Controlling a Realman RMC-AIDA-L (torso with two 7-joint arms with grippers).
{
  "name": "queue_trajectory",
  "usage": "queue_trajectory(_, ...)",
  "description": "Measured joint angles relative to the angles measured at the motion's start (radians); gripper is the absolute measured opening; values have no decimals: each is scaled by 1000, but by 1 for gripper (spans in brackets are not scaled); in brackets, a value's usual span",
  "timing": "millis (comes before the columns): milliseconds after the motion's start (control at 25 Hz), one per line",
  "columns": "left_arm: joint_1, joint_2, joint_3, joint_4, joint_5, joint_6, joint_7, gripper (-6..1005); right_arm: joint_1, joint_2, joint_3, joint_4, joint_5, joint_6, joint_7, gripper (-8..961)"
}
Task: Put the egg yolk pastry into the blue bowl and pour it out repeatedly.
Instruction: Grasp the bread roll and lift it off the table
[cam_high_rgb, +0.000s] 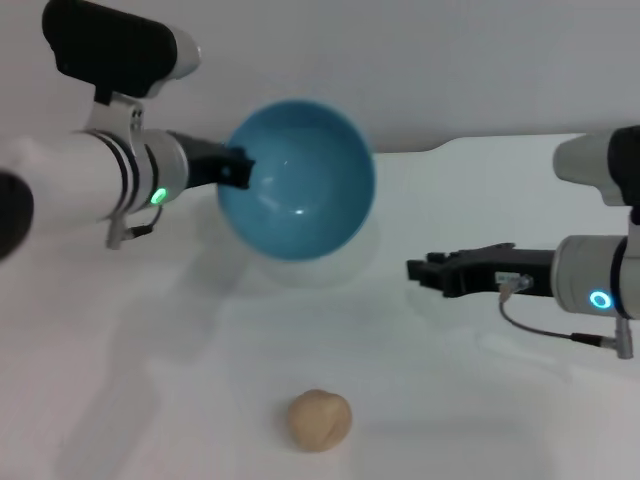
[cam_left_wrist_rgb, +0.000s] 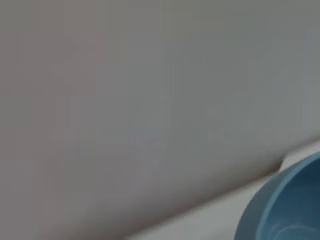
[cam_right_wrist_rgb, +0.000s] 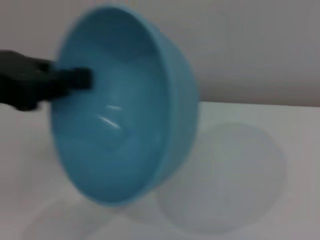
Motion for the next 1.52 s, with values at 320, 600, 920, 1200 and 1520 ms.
queue_trajectory(320, -65, 0, -76, -12, 10, -235, 7, -2, 63, -1, 1, -11, 118, 173, -10, 374)
queue_trajectory(600, -67, 4, -78, -7, 12, -266, 9, -1, 166, -4, 18, -191, 240, 310, -125, 391)
queue_trajectory(920, -136, 2, -116, -14, 70, -465, 10, -1, 223, -7, 35, -192, 114, 354, 115, 437)
queue_trajectory(1200, -180, -1, -104, -32, 62, -585, 10, -1, 256, -7, 43, -181, 53, 386, 200, 486)
queue_trajectory(1520, -198, -6, -104, -65, 29, -614, 9, -2, 317, -3, -2, -198, -34, 409, 263, 485)
